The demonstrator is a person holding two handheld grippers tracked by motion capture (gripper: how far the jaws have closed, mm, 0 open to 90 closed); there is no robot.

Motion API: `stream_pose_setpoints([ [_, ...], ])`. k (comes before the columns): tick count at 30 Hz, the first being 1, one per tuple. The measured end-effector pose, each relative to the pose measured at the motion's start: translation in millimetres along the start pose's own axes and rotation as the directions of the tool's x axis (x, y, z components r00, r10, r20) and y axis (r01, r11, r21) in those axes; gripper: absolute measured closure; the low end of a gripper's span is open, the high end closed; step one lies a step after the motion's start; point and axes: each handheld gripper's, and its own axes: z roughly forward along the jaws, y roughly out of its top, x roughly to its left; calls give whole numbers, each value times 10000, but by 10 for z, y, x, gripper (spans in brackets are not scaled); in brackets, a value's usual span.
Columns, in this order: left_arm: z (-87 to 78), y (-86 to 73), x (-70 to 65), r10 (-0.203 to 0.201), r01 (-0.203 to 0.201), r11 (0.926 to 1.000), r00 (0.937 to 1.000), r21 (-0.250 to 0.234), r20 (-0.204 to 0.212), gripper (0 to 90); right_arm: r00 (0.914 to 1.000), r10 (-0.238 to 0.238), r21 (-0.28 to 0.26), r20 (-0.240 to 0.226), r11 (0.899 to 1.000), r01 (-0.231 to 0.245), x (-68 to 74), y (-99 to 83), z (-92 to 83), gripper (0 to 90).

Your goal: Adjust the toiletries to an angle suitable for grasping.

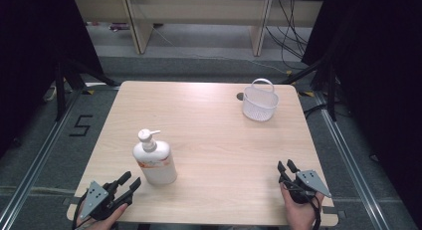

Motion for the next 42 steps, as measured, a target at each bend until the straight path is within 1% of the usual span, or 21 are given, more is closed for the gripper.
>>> stream_pose_setpoints([
  [3, -47, 20, -85, 156, -157, 9999, 9999, -48, -35, 700, 9990, -417, -66, -151, 9991, 416, -30, 4, 19, 667],
  [4, -82, 54, -174, 392, -391, 9992, 9992, -63, 37, 741, 9990, -427, -1, -144, 9991, 427, -27, 6, 19, 686],
  [6, -77, 100, -260, 570, -566, 9983, 9981, -149, 249, 797, 9986, -520, 117, 77, 9986, 519, -15, 9, 24, 722],
  [7, -64, 124, -300, 585, -582, 9982, 9976, -106, 368, 816, 9989, -462, 80, -32, 9989, 462, -14, 9, 29, 736],
  [10, 36, 185, -363, 770, -761, 9970, 9951, -167, 619, 869, 9981, -613, 102, 78, 9981, 612, -10, 13, 27, 764],
  [12, 92, 226, -386, 789, -792, 9969, 9955, 37, 531, 890, 9980, -617, 132, 123, 9980, 615, -10, 13, 28, 771],
  [13, 133, 238, -391, 771, -766, 9970, 9951, -111, 612, 893, 9997, -205, 146, 130, 9997, 203, 18, 6, 27, 773],
  [14, 144, 256, -402, 815, -817, 9967, 9950, 13, 573, 893, 9982, -595, 130, 120, 9982, 594, -14, 13, 27, 773],
  [16, 206, 288, -421, 1022, -1015, 9947, 9927, -147, 642, 893, 9986, -488, 155, 180, 9987, 485, -1, 7, 42, 772],
  [18, 240, 310, -436, 1055, -1051, 9944, 9925, -104, 614, 894, 9983, -547, 160, 215, 9984, 544, -1, 8, 44, 772],
  [23, 265, 352, -444, 1064, -1060, 9943, 9930, -91, 519, 894, 9985, -506, 164, 202, 9986, 503, 1, 8, 43, 762],
  [25, 270, 357, -440, 939, -936, 9956, 9947, -101, 413, 894, 9980, -589, 144, 218, 9982, 586, -3, 9, 46, 759],
  [27, 284, 364, -437, 893, -888, 9960, 9950, -120, 444, 894, 9985, -540, 175, 27, 9984, 539, 0, 12, 42, 757],
  [29, 315, 377, -442, 1023, -1014, 9947, 9933, -193, 544, 894, 9972, -709, 231, 228, 9973, 704, 0, 16, 36, 756],
  [31, 329, 387, -450, 1040, -1034, 9946, 9931, -127, 537, 894, 9974, -682, 242, 213, 9974, 677, 3, 16, 34, 755],
  [32, 373, 395, -452, 1066, -1050, 9941, 9924, -283, 615, 894, 9974, -687, 238, 228, 9974, 682, -1, 17, 35, 755],
  [33, 373, 395, -452, 1066, -1050, 9941, 9924, -283, 615, 894, 9974, -687, 238, 228, 9974, 682, -1, 17, 35, 755],
  [34, 378, 409, -453, 1102, -1100, 9939, 9925, -72, 532, 894, 9977, -652, 188, 181, 9977, 648, 0, 12, 43, 754],
  [36, 411, 415, -447, 1086, -1082, 9941, 9927, -111, 533, 894, 9970, -716, 249, 304, 9972, 708, -4, 13, 48, 754],
  [38, 445, 429, -448, 1136, -1137, 9935, 9923, -14, 503, 894, 9980, -626, 152, 88, 9979, 624, -2, 12, 49, 753],
  [42, 511, 446, -445, 1181, -1182, 9930, 9917, -3, 514, 894, 9982, -606, 11, 45, 9982, 606, 0, 8, 58, 750],
])
